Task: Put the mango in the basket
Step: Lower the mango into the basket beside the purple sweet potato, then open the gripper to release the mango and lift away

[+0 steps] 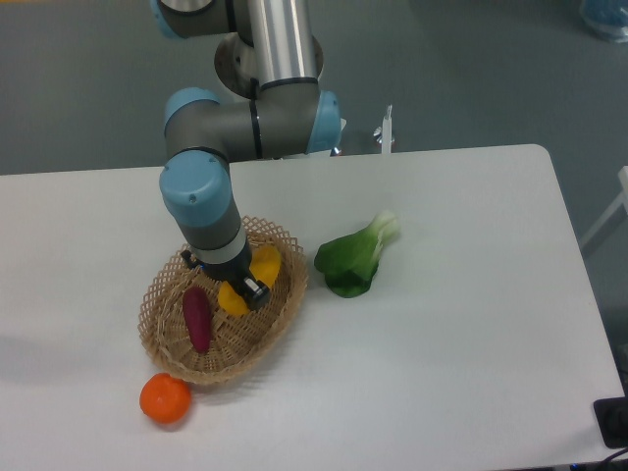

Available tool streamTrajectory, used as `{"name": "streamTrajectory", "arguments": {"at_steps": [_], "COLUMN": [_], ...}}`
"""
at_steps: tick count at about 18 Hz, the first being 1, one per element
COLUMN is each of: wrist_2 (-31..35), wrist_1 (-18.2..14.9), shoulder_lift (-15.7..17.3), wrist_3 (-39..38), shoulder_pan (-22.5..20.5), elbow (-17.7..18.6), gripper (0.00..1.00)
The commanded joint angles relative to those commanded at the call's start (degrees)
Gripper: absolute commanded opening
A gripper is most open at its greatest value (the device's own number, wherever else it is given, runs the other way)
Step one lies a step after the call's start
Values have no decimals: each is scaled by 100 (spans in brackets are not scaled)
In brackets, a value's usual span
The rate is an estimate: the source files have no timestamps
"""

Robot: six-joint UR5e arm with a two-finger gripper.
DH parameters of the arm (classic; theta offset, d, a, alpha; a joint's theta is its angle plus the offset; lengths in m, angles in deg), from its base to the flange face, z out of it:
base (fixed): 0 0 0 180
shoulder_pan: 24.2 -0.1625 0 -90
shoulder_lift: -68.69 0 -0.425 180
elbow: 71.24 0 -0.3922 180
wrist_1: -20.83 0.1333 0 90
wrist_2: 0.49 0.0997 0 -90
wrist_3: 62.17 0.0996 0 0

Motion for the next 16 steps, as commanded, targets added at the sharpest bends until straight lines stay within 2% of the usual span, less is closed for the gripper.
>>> {"name": "streamTrajectory", "arguments": {"at_steps": [1, 2, 3, 11, 16], "wrist_2": [0, 0, -17, -18, -44], "wrist_1": [0, 0, 0, -18, -35], "shoulder_lift": [-9, -9, -9, 88, 141], "wrist_3": [0, 9, 9, -35, 18], "shoulder_pan": [0, 0, 0, -88, -588], "elbow": [0, 0, 9, -44, -123], "gripper": [74, 96, 100, 100, 100]}}
